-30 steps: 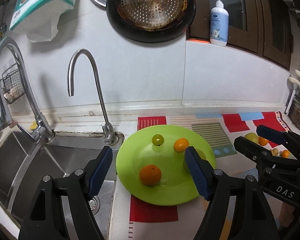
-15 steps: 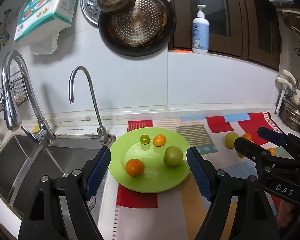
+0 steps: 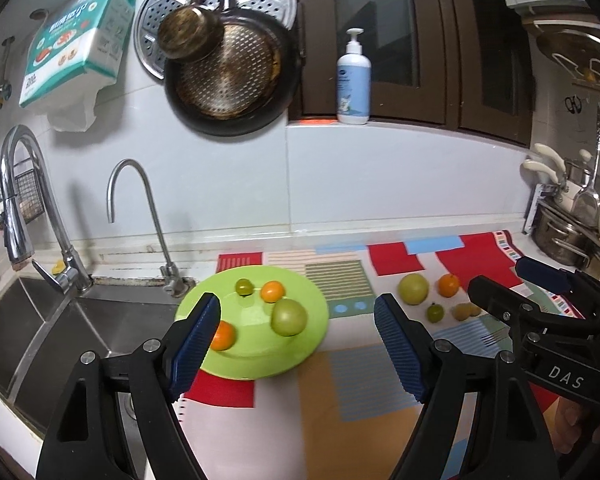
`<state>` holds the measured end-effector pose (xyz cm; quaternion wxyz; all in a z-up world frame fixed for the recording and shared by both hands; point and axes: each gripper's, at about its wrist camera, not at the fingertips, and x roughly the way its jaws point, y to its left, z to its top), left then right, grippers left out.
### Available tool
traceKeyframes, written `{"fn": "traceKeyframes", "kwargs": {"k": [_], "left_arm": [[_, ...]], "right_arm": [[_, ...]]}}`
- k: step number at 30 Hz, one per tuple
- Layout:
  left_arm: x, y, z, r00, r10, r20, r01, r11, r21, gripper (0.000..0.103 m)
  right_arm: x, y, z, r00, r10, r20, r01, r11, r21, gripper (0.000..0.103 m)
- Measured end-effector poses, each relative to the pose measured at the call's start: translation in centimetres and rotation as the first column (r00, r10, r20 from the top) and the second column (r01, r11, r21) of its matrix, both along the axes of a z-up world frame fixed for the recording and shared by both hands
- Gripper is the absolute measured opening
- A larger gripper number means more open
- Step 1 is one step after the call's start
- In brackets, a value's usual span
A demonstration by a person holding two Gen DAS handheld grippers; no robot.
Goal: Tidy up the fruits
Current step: 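Move both tools back over the remaining fruits on the cloth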
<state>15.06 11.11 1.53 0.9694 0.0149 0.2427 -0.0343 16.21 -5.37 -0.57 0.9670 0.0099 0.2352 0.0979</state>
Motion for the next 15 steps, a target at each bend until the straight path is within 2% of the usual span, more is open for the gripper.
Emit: {"fn": "traceKeyframes", "kwargs": {"k": [15], "left_arm": [[-0.7, -6.2, 0.4, 0.998, -0.061, 0.019, 0.061, 0.998, -0.004, 0.082]], "right_arm": [[-2.3, -6.1, 0.7, 0.998, -0.062, 0.024, 0.062, 0.998, -0.016, 0.077]]}}
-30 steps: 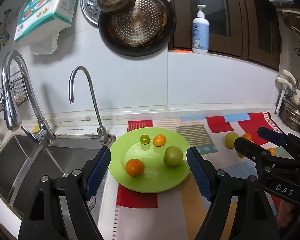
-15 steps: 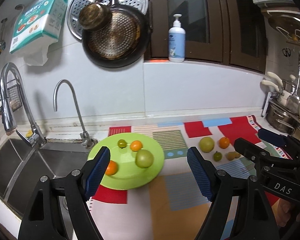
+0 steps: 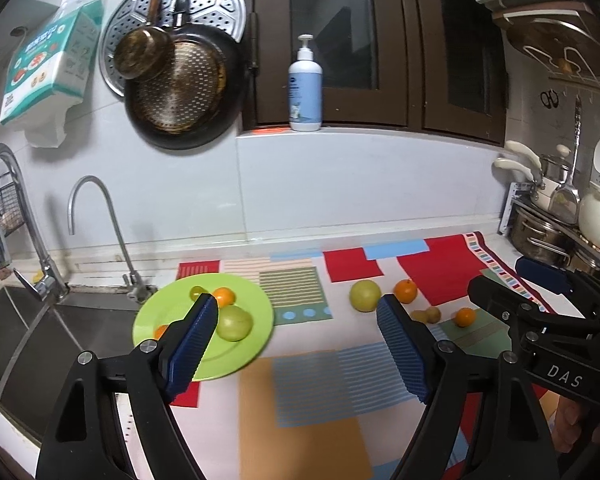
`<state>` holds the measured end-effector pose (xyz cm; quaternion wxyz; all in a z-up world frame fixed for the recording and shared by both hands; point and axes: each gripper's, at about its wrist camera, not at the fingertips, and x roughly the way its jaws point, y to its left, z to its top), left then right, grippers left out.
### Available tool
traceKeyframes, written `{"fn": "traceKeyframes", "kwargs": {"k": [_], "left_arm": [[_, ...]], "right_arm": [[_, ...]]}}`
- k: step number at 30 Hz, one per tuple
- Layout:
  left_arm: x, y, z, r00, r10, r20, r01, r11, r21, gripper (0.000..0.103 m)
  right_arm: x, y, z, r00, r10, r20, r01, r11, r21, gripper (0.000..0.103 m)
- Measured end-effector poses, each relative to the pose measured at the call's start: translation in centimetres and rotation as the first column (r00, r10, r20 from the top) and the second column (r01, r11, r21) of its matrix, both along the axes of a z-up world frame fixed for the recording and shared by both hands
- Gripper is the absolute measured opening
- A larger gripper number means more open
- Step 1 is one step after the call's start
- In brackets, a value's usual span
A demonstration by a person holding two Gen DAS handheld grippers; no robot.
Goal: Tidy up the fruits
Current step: 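Move both tools back over the remaining fruits on the cloth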
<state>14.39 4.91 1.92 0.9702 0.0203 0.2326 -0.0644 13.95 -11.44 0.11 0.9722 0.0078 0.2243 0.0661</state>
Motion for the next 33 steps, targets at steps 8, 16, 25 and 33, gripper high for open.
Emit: {"fn": "traceKeyframes", "kwargs": {"k": [8, 16, 25, 33], "left_arm": [[0.8, -3.0, -0.7, 0.999, -0.039, -0.013, 0.039, 0.999, 0.016, 0.082], [2.9, -5.6, -2.2, 0.996, -0.081, -0.043, 0.082, 0.996, 0.036, 0.082], [6.2, -7.8, -5.0, 0.986, -0.12, -0.116, 0.128, 0.99, 0.067, 0.082], [8.8, -8.9, -7.8, 0.971, -0.15, -0.184, 0.168, 0.982, 0.086, 0.082]], "right_arm": [[0.2, -3.1, -0.3, 0.999, -0.042, -0.008, 0.042, 0.999, -0.004, 0.077], [1.4, -5.7, -1.5, 0.996, -0.084, -0.043, 0.084, 0.996, -0.004, 0.077], [3.8, -8.1, -4.2, 0.984, -0.133, -0.118, 0.134, 0.991, 0.001, 0.077], [6.2, -9.2, -7.4, 0.967, -0.156, -0.203, 0.159, 0.987, -0.002, 0.077]]}}
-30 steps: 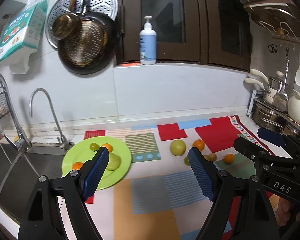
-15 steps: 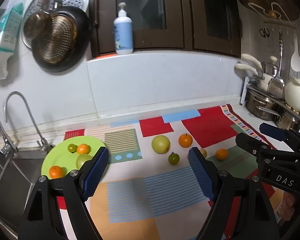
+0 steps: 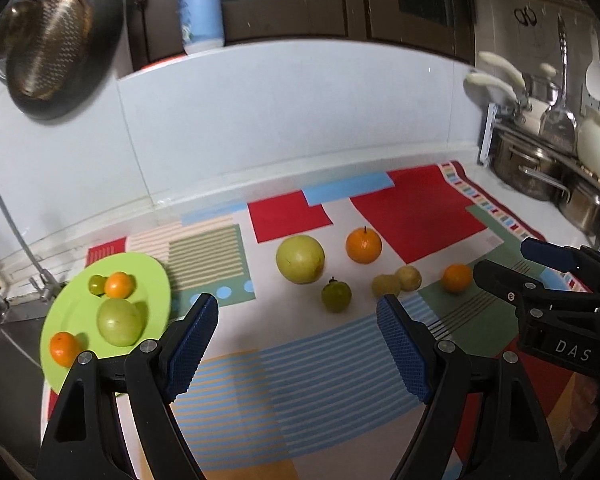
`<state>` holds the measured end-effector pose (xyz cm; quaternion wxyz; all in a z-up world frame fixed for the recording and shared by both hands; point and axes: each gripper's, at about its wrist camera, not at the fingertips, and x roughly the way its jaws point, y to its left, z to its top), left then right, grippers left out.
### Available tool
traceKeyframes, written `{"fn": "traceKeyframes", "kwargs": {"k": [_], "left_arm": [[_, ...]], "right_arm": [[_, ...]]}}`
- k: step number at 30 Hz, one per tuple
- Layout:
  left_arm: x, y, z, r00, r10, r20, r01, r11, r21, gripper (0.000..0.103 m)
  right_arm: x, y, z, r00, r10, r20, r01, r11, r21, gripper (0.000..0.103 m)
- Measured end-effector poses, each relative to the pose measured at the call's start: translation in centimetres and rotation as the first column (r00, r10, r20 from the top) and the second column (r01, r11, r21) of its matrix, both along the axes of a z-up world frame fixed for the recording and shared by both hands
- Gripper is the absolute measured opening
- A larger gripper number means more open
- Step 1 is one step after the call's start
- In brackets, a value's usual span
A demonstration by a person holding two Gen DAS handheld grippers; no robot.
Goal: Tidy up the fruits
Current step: 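Move both tools back over the remaining fruits on the cloth, then grasp the dark green apple with the left tool while the right tool grasps an orange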
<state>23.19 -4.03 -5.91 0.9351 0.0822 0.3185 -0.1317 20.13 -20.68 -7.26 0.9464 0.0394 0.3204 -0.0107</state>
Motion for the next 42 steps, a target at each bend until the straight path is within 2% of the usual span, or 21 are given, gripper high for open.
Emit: {"fn": "traceKeyframes", "kwargs": {"k": [14, 20, 29, 35, 39, 42], "left_arm": [[4.2, -2.1, -4.4, 0.994, -0.049, -0.101, 0.052, 0.998, 0.032, 0.079], [5.7, -3.1, -5.6, 0.989, -0.069, -0.131, 0.074, 0.997, 0.034, 0.074], [7.6, -4.3, -6.8, 0.98, -0.096, -0.175, 0.103, 0.994, 0.029, 0.061], [8.2, -4.6, -7.2, 0.971, -0.114, -0.209, 0.12, 0.993, 0.014, 0.045], [8.3, -4.8, -7.4, 0.967, -0.126, -0.221, 0.131, 0.991, 0.007, 0.03], [8.3, -4.8, -7.3, 0.967, -0.127, -0.222, 0.132, 0.991, 0.008, 0.028]], "right_arm": [[3.2, -1.4, -4.0, 0.994, -0.021, -0.106, 0.023, 1.0, 0.012, 0.075], [4.3, -2.0, -4.9, 0.991, -0.027, -0.13, 0.031, 0.999, 0.027, 0.069], [5.4, -2.5, -5.8, 0.987, -0.035, -0.157, 0.045, 0.997, 0.064, 0.061], [6.1, -2.7, -6.4, 0.984, -0.032, -0.174, 0.046, 0.996, 0.074, 0.053], [6.4, -2.8, -6.7, 0.982, -0.028, -0.187, 0.044, 0.996, 0.078, 0.046], [6.4, -2.7, -6.8, 0.982, -0.025, -0.185, 0.04, 0.996, 0.078, 0.041]]}}
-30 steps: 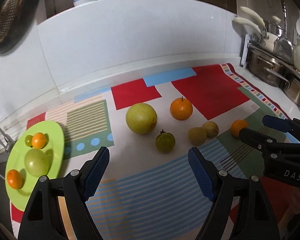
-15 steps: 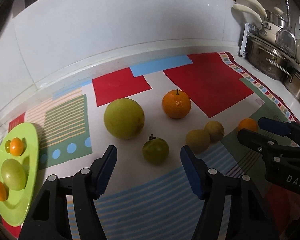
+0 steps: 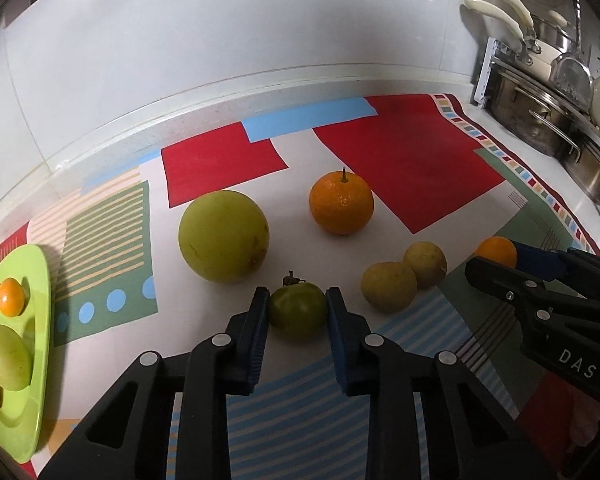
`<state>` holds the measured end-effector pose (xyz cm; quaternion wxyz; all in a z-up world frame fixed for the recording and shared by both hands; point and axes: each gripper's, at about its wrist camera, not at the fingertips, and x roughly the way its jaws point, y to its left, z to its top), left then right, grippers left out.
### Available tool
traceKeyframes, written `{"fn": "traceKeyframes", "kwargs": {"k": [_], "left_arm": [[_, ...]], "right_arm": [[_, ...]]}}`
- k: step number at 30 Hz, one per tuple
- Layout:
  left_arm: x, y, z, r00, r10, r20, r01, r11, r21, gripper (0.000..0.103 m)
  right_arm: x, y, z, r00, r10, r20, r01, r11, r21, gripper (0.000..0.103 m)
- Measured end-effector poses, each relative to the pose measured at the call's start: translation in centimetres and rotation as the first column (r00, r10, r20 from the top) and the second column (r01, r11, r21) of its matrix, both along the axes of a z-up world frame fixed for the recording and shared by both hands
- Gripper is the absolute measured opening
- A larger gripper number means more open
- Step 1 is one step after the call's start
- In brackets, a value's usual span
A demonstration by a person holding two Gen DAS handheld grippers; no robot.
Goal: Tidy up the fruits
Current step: 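Grasp the dark green apple with the left tool while the right tool grasps an orange, then carry the green apple and orange over the green plate with both tools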
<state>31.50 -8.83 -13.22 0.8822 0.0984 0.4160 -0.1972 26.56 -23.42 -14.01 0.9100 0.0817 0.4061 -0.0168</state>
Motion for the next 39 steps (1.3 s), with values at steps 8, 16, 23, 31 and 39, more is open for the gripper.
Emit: {"fn": "traceKeyframes", "kwargs": {"k": [8, 16, 23, 31, 39], "left_arm": [[-0.7, 0.3, 0.9, 1.0, 0.003, 0.007, -0.003, 1.0, -0.019, 0.028], [-2.6, 1.6, 3.4, 0.999, 0.018, 0.046, -0.016, 0.999, -0.047, 0.028], [-4.5, 3.0, 5.1, 0.997, 0.041, 0.071, -0.036, 0.997, -0.07, 0.028], [-7.3, 5.1, 6.9, 0.991, 0.086, 0.102, -0.076, 0.992, -0.099, 0.028], [-10.3, 7.5, 8.4, 0.98, 0.137, 0.146, -0.12, 0.986, -0.114, 0.028]], "right_arm": [[-0.3, 0.4, 0.5, 1.0, 0.02, 0.009, -0.02, 1.0, -0.002, 0.038], [-1.5, 1.6, 2.4, 0.997, 0.063, 0.048, -0.063, 0.998, 0.004, 0.038], [-3.0, 3.0, 4.3, 0.991, 0.101, 0.091, -0.101, 0.995, -0.005, 0.038], [-5.3, 4.9, 6.4, 0.98, 0.148, 0.133, -0.147, 0.989, -0.016, 0.038], [-7.6, 7.2, 8.1, 0.964, 0.206, 0.17, -0.204, 0.978, -0.032, 0.038]]}}
